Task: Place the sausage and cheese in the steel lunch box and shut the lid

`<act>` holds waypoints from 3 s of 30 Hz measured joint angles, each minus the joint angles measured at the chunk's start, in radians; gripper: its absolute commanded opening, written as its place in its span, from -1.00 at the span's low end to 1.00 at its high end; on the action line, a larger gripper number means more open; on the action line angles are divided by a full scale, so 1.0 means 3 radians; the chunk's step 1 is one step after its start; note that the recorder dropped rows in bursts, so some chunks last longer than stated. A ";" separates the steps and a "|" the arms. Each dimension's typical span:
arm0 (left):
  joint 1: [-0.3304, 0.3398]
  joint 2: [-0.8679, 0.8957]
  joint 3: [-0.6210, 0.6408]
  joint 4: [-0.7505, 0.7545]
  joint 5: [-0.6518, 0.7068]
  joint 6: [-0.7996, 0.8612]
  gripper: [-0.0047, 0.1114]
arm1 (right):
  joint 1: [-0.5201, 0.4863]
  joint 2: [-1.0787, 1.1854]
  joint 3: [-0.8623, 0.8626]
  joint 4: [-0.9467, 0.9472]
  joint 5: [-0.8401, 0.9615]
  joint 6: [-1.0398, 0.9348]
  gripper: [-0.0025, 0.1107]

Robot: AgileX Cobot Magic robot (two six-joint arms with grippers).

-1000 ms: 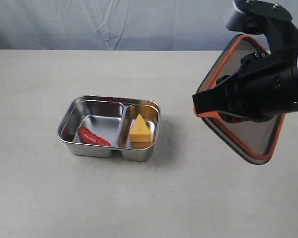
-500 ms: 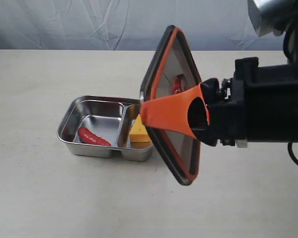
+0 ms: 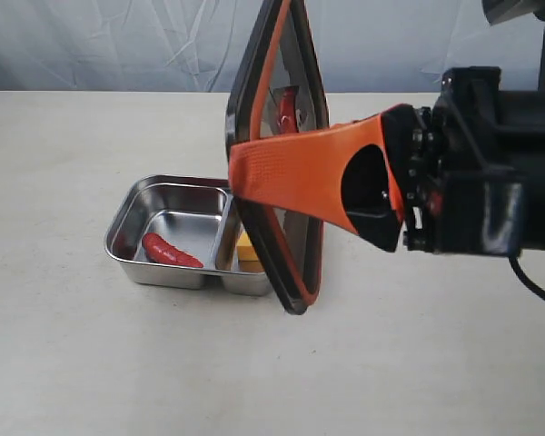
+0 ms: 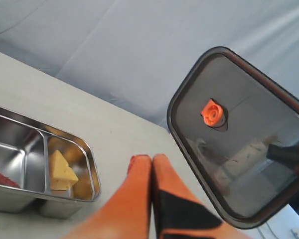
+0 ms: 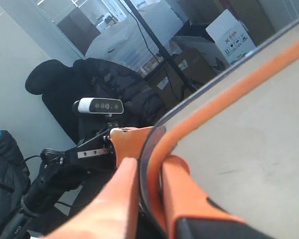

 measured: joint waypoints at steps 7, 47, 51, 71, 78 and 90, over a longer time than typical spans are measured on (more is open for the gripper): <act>0.0000 0.0000 0.0000 -0.0555 0.0002 0.0718 -0.73 | 0.0000 0.0327 -0.0001 0.0000 0.0082 0.0000 -0.96; 0.0000 0.0217 -0.0495 -0.0690 0.0552 0.3285 0.17 | 0.0000 0.1296 -0.0921 0.0000 0.0701 -0.0054 -0.96; 0.0000 0.0235 -0.0501 -0.0541 0.0538 0.3301 0.17 | 0.0000 0.1296 -0.1001 0.0000 0.0505 0.0011 -0.96; 0.0000 0.0906 -0.0615 0.1268 0.0063 0.2143 0.17 | 0.0000 0.1296 -0.1354 0.0000 0.0097 0.0594 -0.96; 0.0000 0.1437 -0.1032 0.1414 -0.0232 0.2062 0.17 | 0.0000 0.1296 -0.1354 0.0000 0.0097 0.0637 -0.96; 0.0000 0.2290 -0.1446 -0.0056 0.0877 0.2307 0.14 | 0.0000 0.1296 -0.1357 0.0000 0.0083 0.0645 -0.96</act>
